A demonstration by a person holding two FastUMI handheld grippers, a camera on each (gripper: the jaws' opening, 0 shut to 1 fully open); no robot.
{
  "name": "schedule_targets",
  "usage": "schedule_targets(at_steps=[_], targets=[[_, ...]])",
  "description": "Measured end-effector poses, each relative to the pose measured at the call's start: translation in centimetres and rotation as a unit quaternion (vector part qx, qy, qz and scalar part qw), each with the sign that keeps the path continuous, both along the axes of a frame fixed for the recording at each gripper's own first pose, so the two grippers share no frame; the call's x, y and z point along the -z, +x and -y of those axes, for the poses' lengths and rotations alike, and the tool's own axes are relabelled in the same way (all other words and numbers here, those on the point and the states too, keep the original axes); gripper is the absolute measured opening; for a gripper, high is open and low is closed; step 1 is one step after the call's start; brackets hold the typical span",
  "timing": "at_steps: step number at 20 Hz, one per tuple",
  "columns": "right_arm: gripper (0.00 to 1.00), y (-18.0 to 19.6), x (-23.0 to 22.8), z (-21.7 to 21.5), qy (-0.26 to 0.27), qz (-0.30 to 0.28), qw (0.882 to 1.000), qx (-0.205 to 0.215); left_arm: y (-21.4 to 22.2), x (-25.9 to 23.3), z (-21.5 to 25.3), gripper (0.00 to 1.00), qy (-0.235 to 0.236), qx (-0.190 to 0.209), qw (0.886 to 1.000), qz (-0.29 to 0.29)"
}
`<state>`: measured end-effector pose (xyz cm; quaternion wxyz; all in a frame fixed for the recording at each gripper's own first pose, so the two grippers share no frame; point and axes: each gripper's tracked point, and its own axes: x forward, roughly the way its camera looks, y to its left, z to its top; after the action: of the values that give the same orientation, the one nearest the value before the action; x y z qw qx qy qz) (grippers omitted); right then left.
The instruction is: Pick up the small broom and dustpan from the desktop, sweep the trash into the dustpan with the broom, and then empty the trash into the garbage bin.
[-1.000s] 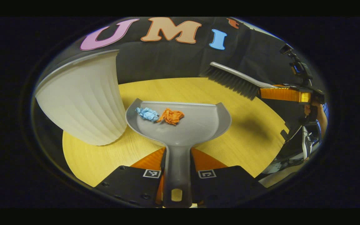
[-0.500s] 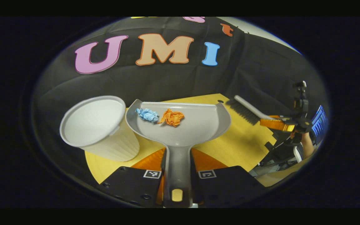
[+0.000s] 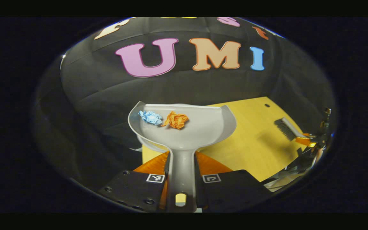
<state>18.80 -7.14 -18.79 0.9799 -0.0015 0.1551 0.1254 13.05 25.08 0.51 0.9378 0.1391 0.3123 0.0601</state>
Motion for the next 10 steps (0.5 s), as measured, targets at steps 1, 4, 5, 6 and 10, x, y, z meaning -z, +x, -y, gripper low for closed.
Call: schedule_targets(at_steps=[1, 4, 5, 6, 10], targets=[[0.26, 0.1, 0.1, -0.5, 0.001, -0.002, 1.0, -0.004, 0.0, 0.1, -0.7, 0.28, 0.011, -0.011, 1.0, -0.012], [0.26, 0.3, 0.1, -1.3, -0.002, -0.006, 1.0, -0.012, -0.6, 0.8, -2.0, 0.27, 0.069, -0.04, 0.995, -0.052], [0.26, 0.2, 0.4, -1.4, -0.004, -0.008, 1.0, -0.012, -0.8, 0.8, -2.0, 0.29, 0.092, -0.043, 0.993, -0.067], [0.26, 0.3, 0.7, -1.4, -0.007, -0.009, 1.0, -0.012, -1.0, 0.7, -2.2, 0.29, 0.11, -0.046, 0.989, -0.083], [0.26, -0.1, 1.6, -2.0, -0.012, -0.017, 1.0, -0.019, -1.4, 0.5, -2.8, 0.27, 0.163, -0.051, 0.977, -0.126]])
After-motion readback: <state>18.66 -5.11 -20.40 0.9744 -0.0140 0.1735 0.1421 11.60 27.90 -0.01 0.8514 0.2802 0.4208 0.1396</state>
